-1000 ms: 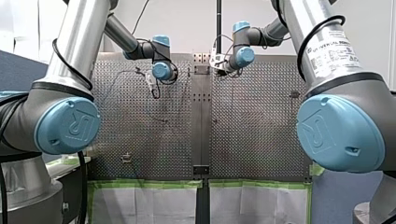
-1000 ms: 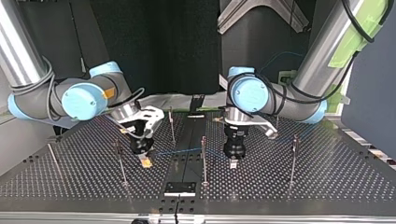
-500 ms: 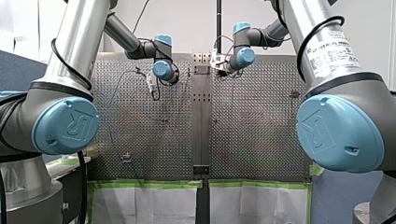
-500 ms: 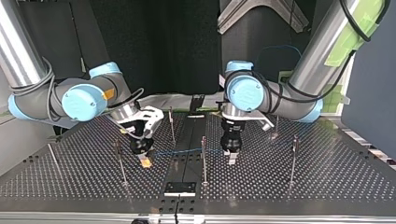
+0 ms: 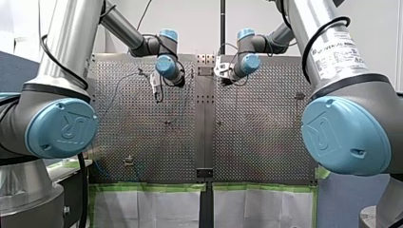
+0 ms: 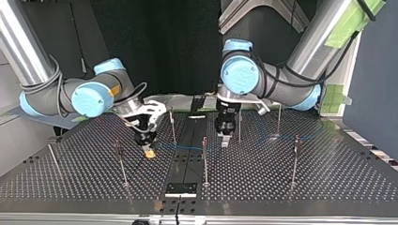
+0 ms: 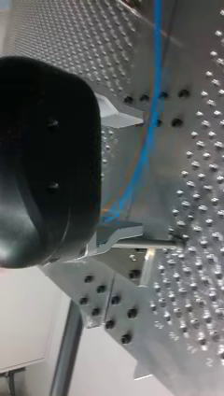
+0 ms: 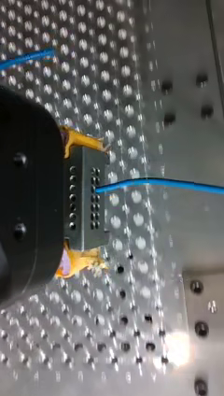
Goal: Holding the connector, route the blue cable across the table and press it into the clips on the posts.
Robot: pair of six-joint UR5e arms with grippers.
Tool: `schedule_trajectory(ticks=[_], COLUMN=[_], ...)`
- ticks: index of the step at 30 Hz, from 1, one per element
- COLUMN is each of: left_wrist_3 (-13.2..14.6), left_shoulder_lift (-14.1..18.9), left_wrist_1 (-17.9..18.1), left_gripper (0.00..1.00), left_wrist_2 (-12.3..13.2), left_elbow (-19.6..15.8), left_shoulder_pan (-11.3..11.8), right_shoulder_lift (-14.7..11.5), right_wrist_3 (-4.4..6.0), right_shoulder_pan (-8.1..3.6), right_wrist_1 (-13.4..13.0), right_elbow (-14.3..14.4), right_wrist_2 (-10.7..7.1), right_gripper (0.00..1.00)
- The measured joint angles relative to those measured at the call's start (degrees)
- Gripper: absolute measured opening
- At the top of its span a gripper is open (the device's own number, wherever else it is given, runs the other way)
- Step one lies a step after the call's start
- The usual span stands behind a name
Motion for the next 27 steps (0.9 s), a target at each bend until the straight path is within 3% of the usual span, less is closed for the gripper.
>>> schedule_trajectory(ticks=[8,15,21,27], left_wrist_3=[0.4,3.0,4.5,5.7], left_shoulder_lift=[3.7,6.9,9.3,8.1], left_wrist_1=[0.1,0.7,3.2,5.7], left_gripper=[1.0,1.0,1.0,1.0], left_wrist_2=[-0.1,-0.6,-3.0,-5.9], left_elbow=[-3.7,-4.4,-3.7,-1.6], left_shoulder_pan=[-1.6,-4.3,-7.2,-10.1], right_shoulder_lift=[0.1,0.2,0.3,0.3], right_wrist_3=[-0.01,-0.02,-0.02,0.01], right_shoulder_pan=[-0.4,-1.41,-2.37,-3.41], right_wrist_1=[0.0,-0.1,0.0,0.0], right_elbow=[2.7,4.7,5.2,5.2], right_wrist_2=[0.02,0.1,0.0,-0.13], right_gripper=[0.0,0.0,0.0,0.0])
